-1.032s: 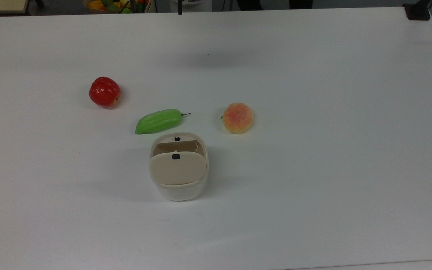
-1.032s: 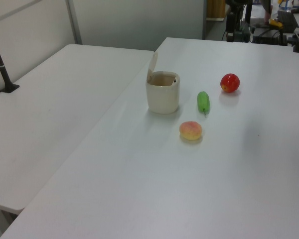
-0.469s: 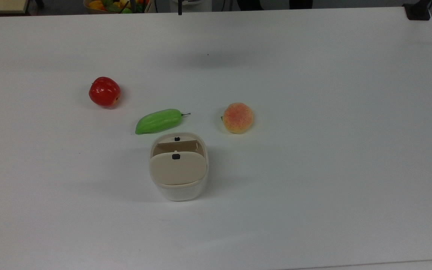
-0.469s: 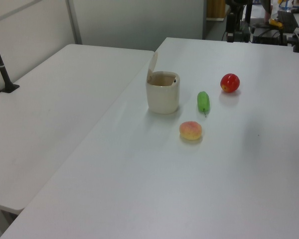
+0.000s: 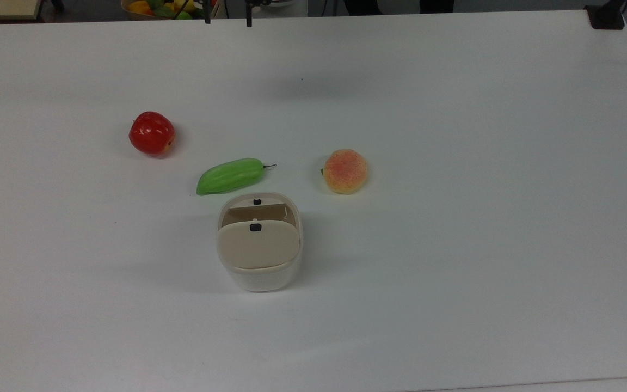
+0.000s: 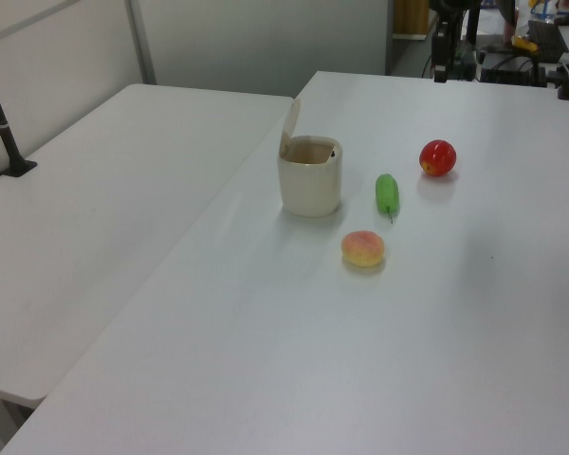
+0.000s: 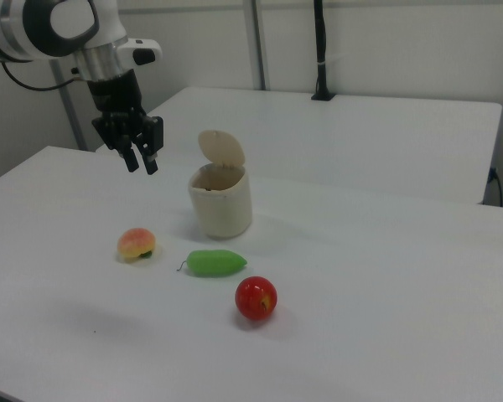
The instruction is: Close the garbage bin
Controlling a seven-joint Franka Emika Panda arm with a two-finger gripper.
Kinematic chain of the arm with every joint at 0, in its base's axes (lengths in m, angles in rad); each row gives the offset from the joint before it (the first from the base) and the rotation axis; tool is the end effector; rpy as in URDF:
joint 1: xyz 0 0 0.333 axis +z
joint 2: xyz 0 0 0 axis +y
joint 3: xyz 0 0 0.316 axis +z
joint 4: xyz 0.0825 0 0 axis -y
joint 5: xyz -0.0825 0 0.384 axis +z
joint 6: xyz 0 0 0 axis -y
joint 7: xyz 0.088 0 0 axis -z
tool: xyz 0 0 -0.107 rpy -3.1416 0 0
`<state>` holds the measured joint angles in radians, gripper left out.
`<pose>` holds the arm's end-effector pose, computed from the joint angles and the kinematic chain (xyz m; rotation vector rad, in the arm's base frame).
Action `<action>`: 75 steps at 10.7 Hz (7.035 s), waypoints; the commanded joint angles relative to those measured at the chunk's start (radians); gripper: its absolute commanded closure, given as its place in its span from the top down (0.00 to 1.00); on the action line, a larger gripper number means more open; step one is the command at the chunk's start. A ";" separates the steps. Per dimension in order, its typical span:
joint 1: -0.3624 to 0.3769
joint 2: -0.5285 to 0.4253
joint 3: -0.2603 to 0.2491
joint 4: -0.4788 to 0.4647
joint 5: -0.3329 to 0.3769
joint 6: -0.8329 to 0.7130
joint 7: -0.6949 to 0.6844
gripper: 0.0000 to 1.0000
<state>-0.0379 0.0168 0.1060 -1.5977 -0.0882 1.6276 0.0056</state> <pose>0.5638 0.0290 0.6078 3.0540 0.1022 0.0250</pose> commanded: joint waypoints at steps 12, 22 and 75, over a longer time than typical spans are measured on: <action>0.004 0.178 -0.003 0.070 0.016 0.511 -0.001 0.00; 0.010 0.414 -0.002 0.067 0.018 1.265 0.076 0.00; 0.041 0.266 0.000 0.038 -0.002 0.558 0.067 0.00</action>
<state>0.0003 0.3890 0.1147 -1.5281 -0.0882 2.3300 0.0673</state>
